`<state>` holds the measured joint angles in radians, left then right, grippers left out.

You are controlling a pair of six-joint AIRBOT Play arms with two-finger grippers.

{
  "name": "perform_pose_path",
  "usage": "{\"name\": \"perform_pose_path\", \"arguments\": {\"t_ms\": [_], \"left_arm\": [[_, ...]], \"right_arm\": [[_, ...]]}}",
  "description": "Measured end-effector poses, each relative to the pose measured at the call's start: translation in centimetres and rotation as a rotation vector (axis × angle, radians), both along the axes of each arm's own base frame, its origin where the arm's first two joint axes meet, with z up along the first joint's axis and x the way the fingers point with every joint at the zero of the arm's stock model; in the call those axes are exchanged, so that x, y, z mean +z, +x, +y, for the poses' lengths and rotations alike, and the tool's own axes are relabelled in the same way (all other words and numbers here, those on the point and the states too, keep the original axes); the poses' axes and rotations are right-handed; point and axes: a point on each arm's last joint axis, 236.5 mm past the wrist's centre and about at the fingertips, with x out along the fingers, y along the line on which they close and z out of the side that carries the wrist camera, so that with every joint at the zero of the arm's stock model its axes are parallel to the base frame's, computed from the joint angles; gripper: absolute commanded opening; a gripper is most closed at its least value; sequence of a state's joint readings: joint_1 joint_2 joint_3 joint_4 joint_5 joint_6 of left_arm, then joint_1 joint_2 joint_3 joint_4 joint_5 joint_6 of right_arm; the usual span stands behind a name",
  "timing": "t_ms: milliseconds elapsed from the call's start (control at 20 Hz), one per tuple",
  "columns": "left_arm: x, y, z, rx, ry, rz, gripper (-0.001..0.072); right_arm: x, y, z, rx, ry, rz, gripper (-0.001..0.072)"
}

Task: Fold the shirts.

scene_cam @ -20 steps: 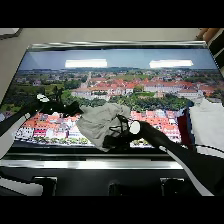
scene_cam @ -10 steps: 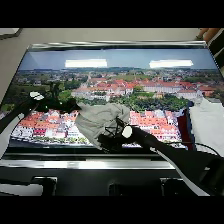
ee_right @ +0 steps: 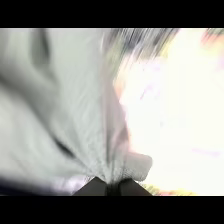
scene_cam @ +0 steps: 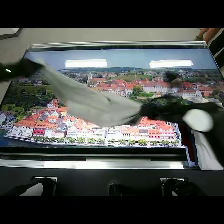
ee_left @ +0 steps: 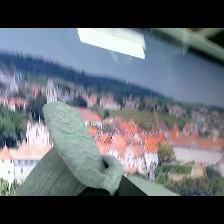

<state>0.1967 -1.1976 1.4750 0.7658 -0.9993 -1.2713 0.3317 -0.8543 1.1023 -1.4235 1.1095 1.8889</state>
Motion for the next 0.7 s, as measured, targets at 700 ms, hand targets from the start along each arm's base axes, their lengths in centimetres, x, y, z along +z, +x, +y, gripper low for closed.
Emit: {"name": "perform_pose_path", "arguments": {"t_ms": [700], "left_arm": [[26.7, -22.1, 4.2, 0.405, 0.143, -0.665, 0.0033]], "right_arm": [[27.1, -7.6, -14.6, -0.292, -0.238, -0.686, 0.0057]]}}
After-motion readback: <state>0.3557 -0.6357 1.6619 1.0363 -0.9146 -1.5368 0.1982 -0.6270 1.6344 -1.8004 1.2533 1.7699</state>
